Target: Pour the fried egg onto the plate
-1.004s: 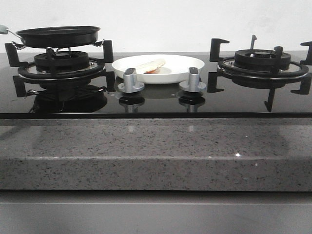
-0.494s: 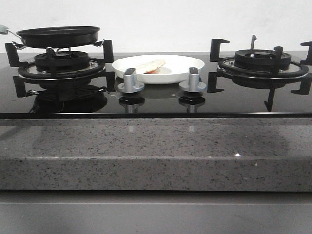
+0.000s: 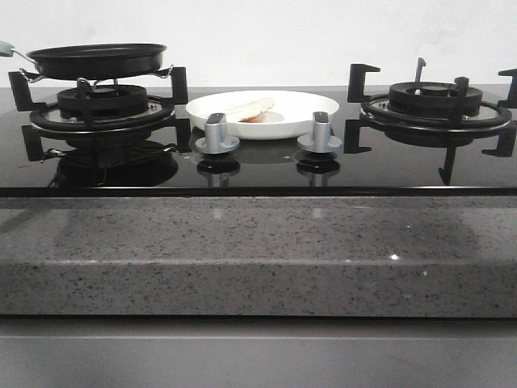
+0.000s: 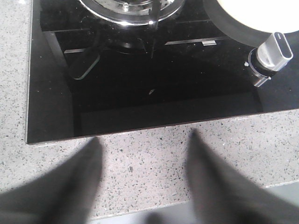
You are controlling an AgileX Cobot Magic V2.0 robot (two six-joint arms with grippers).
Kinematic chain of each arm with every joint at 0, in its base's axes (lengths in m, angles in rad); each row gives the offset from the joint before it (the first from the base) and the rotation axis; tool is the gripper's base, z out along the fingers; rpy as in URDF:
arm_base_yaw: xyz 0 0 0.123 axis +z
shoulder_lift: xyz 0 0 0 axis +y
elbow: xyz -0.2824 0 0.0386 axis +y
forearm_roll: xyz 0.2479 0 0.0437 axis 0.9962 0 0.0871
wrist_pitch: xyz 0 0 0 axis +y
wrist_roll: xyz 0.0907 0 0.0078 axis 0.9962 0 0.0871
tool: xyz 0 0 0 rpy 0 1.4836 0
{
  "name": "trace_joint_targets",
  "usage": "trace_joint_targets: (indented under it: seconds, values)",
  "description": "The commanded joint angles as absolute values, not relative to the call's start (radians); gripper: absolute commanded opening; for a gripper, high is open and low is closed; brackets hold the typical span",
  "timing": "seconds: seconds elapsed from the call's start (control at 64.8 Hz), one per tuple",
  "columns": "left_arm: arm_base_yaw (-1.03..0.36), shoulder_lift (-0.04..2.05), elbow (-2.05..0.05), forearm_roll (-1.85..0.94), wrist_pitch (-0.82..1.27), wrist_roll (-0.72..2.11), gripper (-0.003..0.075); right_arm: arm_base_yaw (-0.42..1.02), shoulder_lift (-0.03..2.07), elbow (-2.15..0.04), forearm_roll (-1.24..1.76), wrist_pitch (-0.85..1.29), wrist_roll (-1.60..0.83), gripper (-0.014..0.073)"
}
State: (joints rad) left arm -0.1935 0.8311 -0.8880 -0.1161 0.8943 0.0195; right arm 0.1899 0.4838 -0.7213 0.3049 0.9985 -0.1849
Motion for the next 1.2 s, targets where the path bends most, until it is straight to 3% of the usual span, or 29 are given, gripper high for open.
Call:
trace_joint_targets:
  seconds: [0.0, 0.201, 0.726, 0.911, 1.189]
  values:
    - [-0.203, 0.83, -0.915, -0.123, 0.837, 0.01, 0.0206, 0.189, 0.486, -0.743, 0.31, 0.937, -0.196, -0.0064]
    - [-0.203, 0.83, -0.915, -0.123, 0.837, 0.01, -0.0016, 0.189, 0.486, -0.726, 0.318, 0.956, -0.195, -0.0068]
    - [-0.205, 0.801, -0.896, -0.131, 0.823, 0.01, -0.0019, 0.189, 0.486, -0.726, 0.32, 0.982, -0.195, -0.0068]
    - [-0.151, 0.62, -0.776, -0.064, 0.653, 0.012, -0.0019, 0.189, 0.486, -0.726, 0.321, 0.982, -0.195, -0.0068]
    - [-0.053, 0.273, -0.398, -0.062, 0.365, 0.012, -0.0019, 0.189, 0.486, -0.726, 0.321, 0.982, -0.195, -0.0068]
